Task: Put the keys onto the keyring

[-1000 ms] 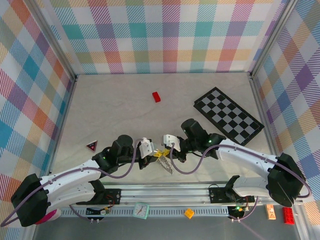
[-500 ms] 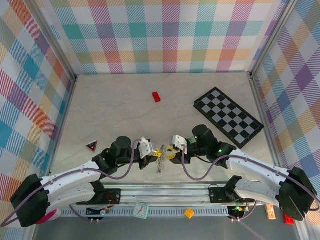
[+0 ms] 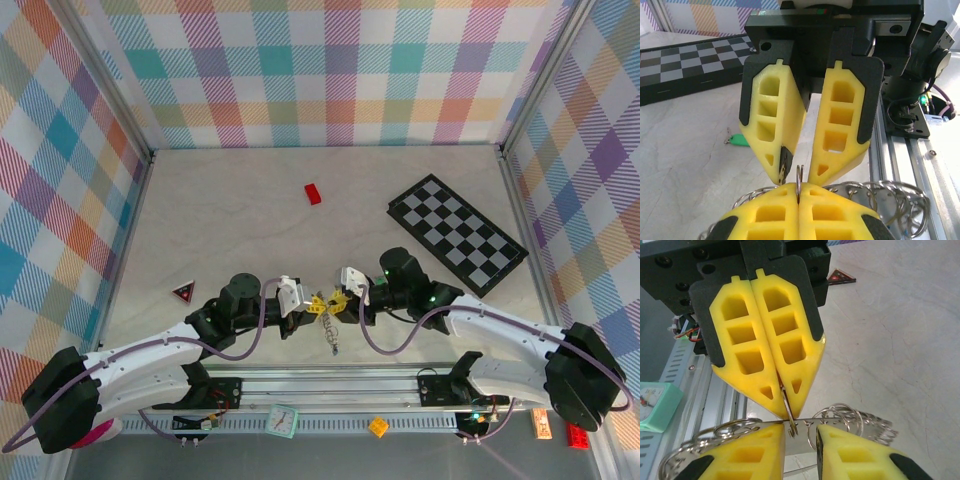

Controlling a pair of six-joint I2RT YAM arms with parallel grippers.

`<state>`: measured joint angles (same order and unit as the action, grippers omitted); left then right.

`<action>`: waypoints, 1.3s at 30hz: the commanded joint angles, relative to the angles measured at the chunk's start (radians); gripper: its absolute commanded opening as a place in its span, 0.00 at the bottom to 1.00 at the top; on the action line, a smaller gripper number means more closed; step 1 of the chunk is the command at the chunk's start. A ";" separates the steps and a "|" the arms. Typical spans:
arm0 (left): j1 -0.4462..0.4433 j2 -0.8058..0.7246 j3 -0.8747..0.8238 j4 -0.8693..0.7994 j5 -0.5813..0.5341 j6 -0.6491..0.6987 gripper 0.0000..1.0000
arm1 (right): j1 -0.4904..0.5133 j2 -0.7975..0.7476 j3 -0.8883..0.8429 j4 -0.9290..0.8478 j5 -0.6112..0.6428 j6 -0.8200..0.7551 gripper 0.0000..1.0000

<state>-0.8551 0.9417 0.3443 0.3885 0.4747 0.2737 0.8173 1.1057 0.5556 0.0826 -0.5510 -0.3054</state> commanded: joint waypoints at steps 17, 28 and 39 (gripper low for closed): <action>-0.006 -0.073 0.010 -0.030 -0.141 0.005 0.00 | -0.055 -0.156 0.008 -0.360 0.941 0.699 0.39; -0.005 -0.091 0.043 -0.131 -0.210 -0.007 0.00 | -0.185 0.314 0.334 -0.633 0.700 0.539 0.45; -0.004 -0.102 0.050 -0.154 -0.221 -0.007 0.00 | -0.185 0.641 0.611 -0.883 0.761 0.449 0.40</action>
<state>-0.8551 0.8570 0.3634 0.2115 0.2630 0.2764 0.6346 1.7199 1.1248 -0.6815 0.1883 0.1776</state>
